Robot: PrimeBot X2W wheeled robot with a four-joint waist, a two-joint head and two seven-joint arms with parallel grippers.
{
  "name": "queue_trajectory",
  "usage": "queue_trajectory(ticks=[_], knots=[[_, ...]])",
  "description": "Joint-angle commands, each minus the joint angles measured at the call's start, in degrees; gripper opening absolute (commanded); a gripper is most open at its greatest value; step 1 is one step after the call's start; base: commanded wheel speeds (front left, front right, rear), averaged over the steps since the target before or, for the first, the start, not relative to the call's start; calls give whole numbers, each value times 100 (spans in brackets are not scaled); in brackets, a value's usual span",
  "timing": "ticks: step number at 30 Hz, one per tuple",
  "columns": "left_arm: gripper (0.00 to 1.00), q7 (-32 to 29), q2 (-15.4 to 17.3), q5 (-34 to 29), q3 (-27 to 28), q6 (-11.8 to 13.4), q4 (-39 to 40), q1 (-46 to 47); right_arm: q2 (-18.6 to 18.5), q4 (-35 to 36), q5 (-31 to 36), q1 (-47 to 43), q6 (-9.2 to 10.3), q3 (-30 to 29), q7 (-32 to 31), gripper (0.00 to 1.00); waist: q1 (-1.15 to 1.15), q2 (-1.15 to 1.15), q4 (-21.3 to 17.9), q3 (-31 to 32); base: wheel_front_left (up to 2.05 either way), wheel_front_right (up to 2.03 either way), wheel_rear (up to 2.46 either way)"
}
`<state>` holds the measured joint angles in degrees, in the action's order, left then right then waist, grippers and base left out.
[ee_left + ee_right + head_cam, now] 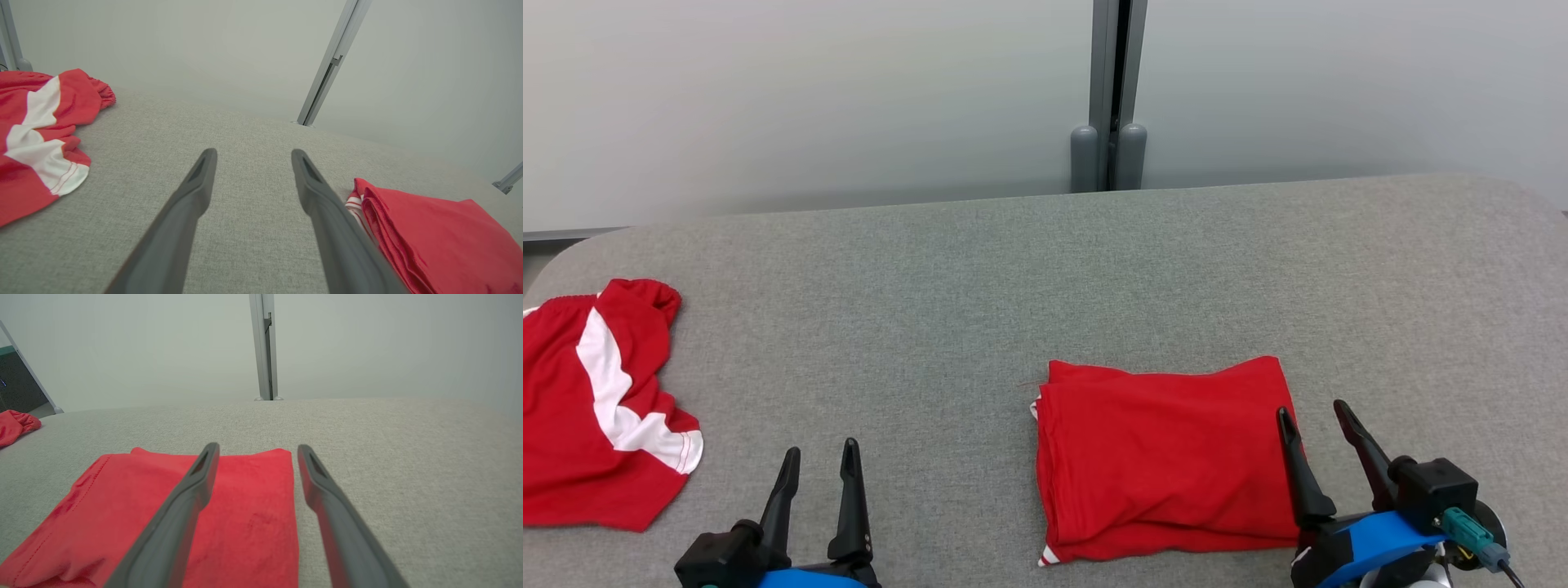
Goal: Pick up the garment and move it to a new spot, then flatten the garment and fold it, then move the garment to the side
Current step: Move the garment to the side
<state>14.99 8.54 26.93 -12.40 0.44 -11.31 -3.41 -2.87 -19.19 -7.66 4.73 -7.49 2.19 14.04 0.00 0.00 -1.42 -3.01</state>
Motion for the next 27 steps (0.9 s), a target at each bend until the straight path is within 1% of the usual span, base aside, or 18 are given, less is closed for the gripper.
queue_trajectory(ticks=[1,16,20,23,27], knots=[[100,27,-22,-51,35,-50,-31,59,-3,-15,-14,80,-1,7,26,100,0,0,4,-6,0,0,0],[100,27,-137,-216,186,-165,-127,105,-3,-82,45,142,-1,11,27,100,0,0,20,-45,0,0,0],[100,27,-159,-256,211,-192,-109,140,-3,-56,53,273,-1,-54,-109,100,0,0,37,-94,0,0,0],[100,28,-154,-292,239,-196,-80,181,-3,20,172,404,-1,-233,-473,100,0,0,67,-166,0,0,0],[100,28,-178,-354,271,-176,-24,252,-4,75,589,595,-1,-499,-1551,100,0,0,145,-290,0,0,0]])
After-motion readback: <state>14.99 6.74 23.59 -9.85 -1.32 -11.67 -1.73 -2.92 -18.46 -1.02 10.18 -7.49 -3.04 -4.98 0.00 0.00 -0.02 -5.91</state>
